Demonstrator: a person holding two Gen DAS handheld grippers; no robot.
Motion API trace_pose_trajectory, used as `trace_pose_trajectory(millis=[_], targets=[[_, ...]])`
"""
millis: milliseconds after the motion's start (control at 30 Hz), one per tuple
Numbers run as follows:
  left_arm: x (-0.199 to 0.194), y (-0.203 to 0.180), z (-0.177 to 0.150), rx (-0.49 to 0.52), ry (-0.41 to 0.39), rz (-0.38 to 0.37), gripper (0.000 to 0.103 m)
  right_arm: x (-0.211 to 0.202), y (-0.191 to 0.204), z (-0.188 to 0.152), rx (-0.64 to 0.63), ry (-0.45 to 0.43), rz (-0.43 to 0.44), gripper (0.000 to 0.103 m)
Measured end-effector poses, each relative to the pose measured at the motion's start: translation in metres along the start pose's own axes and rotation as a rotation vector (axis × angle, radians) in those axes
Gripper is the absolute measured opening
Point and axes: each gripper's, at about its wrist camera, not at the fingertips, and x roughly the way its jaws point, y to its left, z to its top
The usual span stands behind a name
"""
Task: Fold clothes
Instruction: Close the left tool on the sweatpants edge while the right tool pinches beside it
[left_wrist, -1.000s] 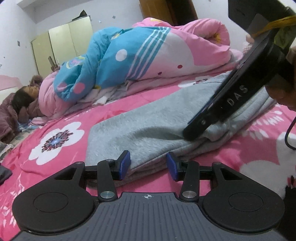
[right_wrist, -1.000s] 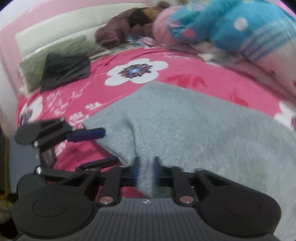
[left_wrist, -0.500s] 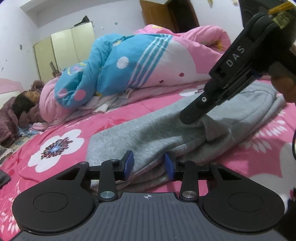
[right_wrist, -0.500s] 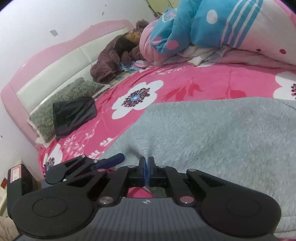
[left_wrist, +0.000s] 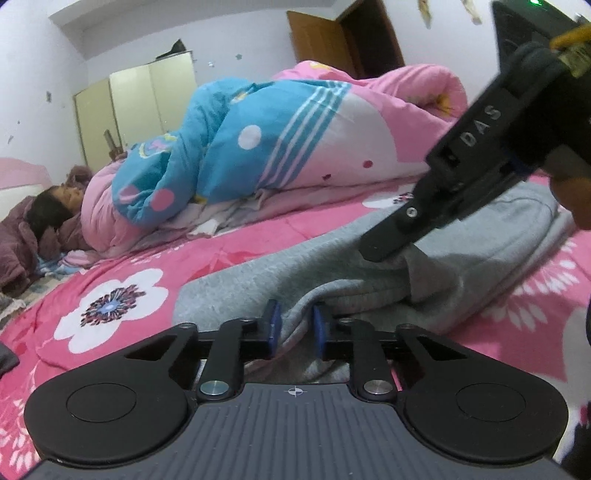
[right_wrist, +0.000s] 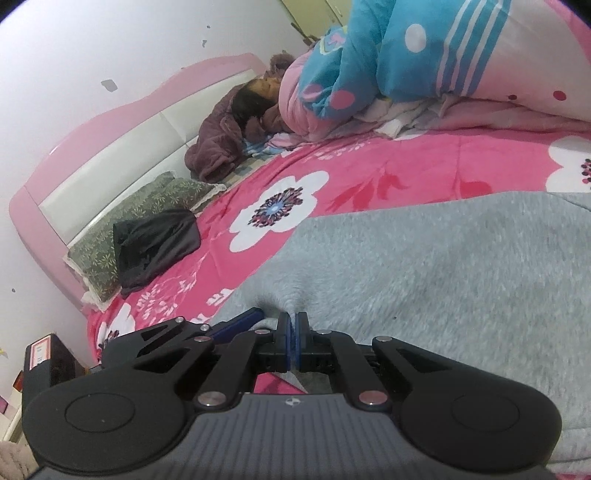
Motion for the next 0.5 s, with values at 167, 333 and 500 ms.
trace_pose_trajectory(millis=[167, 333, 500], targets=[[0.001, 0.008, 0.002, -0.074, 0.006, -0.021, 0.009, 0.003, -0.001, -0.01, 0.013, 0.038, 0.013, 0.004], [-0.003, 0.017, 0.002, -0.135, -0.017, -0.042, 0.009, -0.032, -0.013, -0.017, 0.068, -0.055, 0.025, 0.005], [-0.002, 0.015, 0.003, -0.128, -0.034, -0.037, 0.008, -0.047, -0.021, -0.022, 0.007, -0.073, -0.104, 0.005]])
